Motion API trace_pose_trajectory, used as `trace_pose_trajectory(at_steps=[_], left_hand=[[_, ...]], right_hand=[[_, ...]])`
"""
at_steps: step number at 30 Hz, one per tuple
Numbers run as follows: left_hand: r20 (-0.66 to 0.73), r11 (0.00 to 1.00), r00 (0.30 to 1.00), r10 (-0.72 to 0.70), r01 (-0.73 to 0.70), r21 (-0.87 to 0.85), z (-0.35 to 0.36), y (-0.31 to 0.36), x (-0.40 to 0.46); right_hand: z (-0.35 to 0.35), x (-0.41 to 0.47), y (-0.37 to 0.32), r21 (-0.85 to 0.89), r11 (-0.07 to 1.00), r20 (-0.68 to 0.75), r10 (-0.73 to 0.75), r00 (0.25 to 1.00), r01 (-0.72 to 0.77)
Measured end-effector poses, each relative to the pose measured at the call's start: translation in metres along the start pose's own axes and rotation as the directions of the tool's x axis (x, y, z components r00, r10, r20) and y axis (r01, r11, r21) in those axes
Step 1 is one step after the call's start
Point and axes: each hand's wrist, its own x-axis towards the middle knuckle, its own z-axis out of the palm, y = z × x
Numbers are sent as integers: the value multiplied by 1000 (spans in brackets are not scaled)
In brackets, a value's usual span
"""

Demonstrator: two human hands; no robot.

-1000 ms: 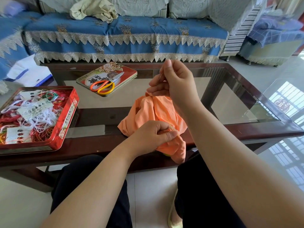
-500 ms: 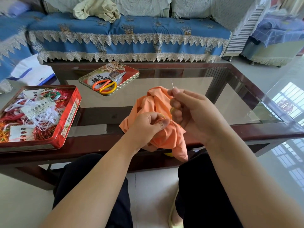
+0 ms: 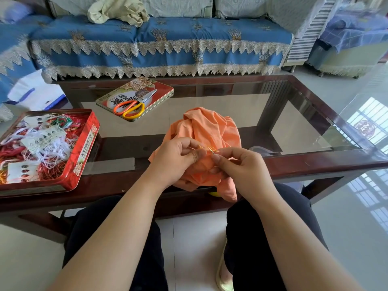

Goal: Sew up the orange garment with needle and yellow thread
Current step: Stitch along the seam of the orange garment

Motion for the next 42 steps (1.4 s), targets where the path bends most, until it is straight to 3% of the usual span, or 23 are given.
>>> trace_pose_trajectory(at_steps=[3,8,16,22,32,42], left_hand=[[2,998,1000,-5,5,56,-2,-1,0],[-154,994,982,106,-108,-2,-1,-2,0],[-127,975,971,202,-187,116,10,-4,-1],[-161,965,959,232,-207,160,9,-4,-2],[-148,960,957,250,-226,165,11,-3,-4],[-102,932,937,335,-313,183,19,4,-10]], right_hand=[[-5,2,2,24,999,-6,-23,1000,23],[-9,2,1,-72,991,21,-112,993,113],[-7,2,6,-183,967,-30,-184,982,175],[-4,3,9,-172,974,-75,-164,984,150],[-1,6,15,-307,941,-120,-189,975,145],[14,2,14,-215,977,-235,-48,971,-4]])
